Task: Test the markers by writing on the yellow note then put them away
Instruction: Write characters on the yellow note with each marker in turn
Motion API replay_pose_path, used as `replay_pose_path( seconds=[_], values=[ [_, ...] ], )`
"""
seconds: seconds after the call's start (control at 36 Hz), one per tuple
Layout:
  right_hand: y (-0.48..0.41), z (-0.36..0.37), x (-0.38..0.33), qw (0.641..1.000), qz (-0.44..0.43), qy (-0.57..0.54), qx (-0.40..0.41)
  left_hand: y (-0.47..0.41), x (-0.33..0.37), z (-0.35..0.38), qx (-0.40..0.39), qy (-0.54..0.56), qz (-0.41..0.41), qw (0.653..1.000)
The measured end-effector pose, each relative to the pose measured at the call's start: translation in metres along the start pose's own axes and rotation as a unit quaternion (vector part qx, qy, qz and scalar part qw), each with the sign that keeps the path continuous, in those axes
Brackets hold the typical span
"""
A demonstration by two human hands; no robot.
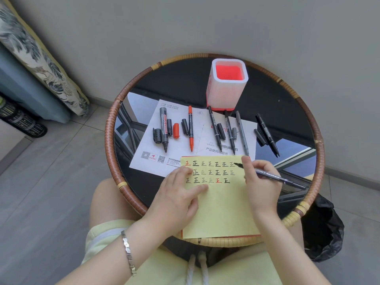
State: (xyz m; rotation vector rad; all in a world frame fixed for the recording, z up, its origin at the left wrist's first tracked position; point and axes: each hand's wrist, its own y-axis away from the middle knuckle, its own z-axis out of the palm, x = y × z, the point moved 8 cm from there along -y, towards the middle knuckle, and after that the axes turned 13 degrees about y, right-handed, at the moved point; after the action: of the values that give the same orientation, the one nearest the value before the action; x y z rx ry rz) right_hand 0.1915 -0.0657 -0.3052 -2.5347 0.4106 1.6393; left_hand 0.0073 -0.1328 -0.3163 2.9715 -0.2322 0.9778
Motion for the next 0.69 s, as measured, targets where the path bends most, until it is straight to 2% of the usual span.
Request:
replay_pose_path(
  seconds=[0.08,0.19,0.28,0.36,0.44,0.58,0.69],
  values=[
    [-0.007,0.011,-0.028,0.995,-0.017,0.044,-0.093,-0.001,-0.004,-0.011,0.014,0.031,-0.005,0.999],
    [-0.013,0.04,-0.072,0.969,-0.035,0.079,-0.231,0.001,-0.018,-0.036,0.061,0.067,-0.023,0.996],
    [-0.017,0.068,-0.101,0.933,-0.07,0.204,-0.289,0.006,-0.036,-0.056,0.095,0.086,-0.065,0.99],
    [-0.022,0.105,-0.116,0.881,-0.089,0.326,-0.332,0.01,-0.049,-0.075,0.108,0.081,-0.11,0.985],
    [-0.024,0.139,-0.117,0.829,-0.116,0.427,-0.341,0.014,-0.056,-0.09,0.13,0.08,-0.123,0.981],
    [-0.028,0.166,-0.111,0.799,-0.153,0.496,-0.305,0.02,-0.075,-0.096,0.117,0.074,-0.16,0.977],
    [-0.025,0.167,-0.11,0.789,-0.172,0.52,-0.279,0.021,-0.077,-0.098,0.117,0.065,-0.163,0.978]
  ],
)
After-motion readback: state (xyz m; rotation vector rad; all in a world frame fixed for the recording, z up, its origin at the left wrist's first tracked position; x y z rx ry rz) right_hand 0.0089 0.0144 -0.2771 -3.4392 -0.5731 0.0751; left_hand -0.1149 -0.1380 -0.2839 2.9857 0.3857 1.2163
